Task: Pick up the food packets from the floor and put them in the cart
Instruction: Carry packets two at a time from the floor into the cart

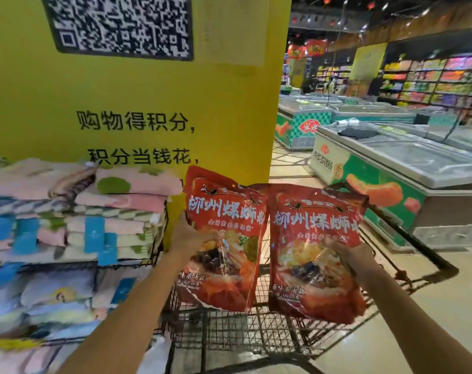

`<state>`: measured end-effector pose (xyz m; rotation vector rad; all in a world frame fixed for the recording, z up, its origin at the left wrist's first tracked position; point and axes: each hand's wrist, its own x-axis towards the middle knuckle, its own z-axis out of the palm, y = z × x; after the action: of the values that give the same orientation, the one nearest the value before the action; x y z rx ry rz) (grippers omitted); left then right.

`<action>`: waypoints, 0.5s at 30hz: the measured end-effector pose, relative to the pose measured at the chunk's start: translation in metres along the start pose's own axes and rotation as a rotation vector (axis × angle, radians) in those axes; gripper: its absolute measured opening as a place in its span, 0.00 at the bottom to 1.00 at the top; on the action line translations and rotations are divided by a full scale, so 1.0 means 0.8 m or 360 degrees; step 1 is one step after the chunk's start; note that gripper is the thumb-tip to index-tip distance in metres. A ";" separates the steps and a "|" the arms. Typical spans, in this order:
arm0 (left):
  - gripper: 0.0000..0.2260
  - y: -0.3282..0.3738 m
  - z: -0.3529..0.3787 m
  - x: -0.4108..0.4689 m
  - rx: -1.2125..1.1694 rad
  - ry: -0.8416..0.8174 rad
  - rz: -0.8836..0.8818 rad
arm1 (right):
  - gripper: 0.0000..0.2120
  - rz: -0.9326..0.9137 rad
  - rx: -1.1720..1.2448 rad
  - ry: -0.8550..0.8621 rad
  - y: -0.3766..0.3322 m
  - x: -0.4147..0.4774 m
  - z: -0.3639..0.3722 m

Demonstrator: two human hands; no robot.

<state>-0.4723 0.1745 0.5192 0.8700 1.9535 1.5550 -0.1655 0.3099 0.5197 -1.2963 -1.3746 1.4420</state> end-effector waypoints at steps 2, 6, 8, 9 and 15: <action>0.36 -0.012 0.016 0.035 -0.0005 0.0007 -0.0062 | 0.22 0.0032 0.0026 -0.0027 0.008 0.043 0.016; 0.39 -0.042 0.060 0.104 -0.0033 -0.0028 -0.0193 | 0.23 0.0135 0.0071 -0.0069 0.024 0.134 0.042; 0.45 -0.060 0.077 0.139 -0.0033 -0.0026 -0.0295 | 0.21 0.0173 0.0041 -0.0101 0.035 0.179 0.053; 0.47 -0.075 0.083 0.160 -0.0045 -0.0044 -0.0361 | 0.22 0.0188 0.0012 -0.0127 0.042 0.200 0.058; 0.50 -0.170 0.105 0.238 0.0117 0.0036 -0.0713 | 0.14 0.0387 -0.0163 -0.0232 0.109 0.300 0.101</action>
<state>-0.5645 0.3503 0.3699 0.3998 2.0551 1.2402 -0.2832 0.5104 0.3867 -1.4904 -1.4401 1.6760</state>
